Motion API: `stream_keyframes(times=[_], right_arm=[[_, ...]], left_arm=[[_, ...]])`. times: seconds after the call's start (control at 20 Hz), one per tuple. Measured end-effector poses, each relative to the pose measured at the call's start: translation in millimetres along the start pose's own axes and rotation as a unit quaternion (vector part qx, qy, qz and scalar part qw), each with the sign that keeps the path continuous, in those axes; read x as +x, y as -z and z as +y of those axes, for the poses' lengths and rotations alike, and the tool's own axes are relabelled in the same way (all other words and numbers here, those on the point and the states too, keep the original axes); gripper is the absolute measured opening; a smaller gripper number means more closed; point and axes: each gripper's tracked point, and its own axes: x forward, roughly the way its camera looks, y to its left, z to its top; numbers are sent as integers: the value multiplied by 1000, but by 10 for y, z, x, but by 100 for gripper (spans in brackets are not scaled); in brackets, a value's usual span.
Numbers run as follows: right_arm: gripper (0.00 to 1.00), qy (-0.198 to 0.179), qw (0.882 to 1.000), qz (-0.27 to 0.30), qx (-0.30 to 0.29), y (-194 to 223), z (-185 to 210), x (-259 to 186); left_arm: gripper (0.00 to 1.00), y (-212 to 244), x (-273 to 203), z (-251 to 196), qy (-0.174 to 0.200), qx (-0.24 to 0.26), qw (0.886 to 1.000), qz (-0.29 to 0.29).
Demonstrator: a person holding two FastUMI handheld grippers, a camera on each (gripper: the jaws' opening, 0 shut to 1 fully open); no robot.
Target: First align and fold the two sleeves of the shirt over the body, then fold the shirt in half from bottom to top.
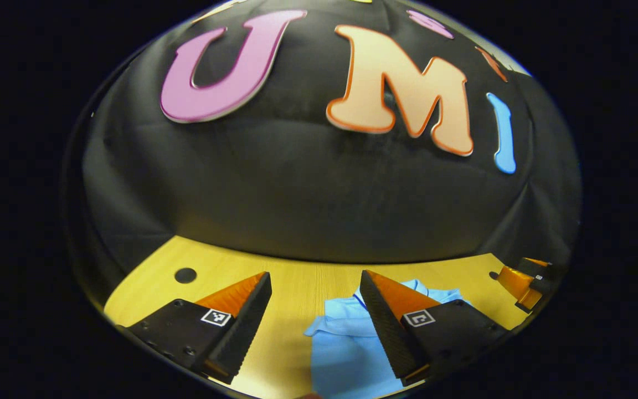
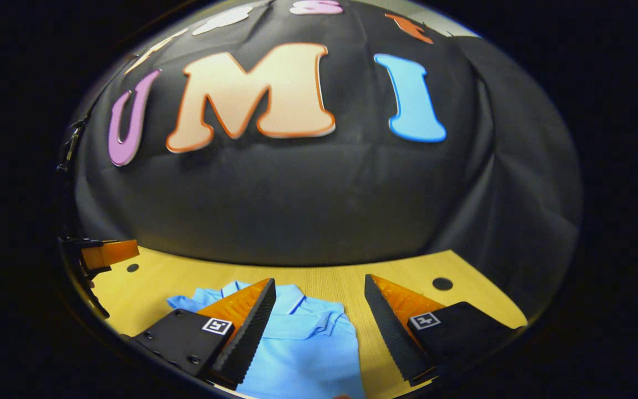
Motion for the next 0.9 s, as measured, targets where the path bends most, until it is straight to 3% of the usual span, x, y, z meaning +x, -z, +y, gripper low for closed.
stream_keyframes(times=[0.05,0.25,0.4,0.6,0.9], right_arm=[[100,-8,1000,-21,0,-309,7,-282],[99,-25,996,-82,2,-791,-18,-1056],[99,-33,996,-88,7,-887,-79,-1576],[99,-36,993,-108,12,-1022,-187,-2238],[99,-45,992,-121,13,-1093,-168,-2689]], left_arm=[[96,-105,-163,-37,-3,5,1000,-12],[96,-541,-986,-173,-16,3,997,-69],[95,-836,-1596,-344,-11,-1,993,-119],[95,-997,-2206,-433,-21,27,990,-140],[94,-949,-2623,-646,-3,39,991,-131]])
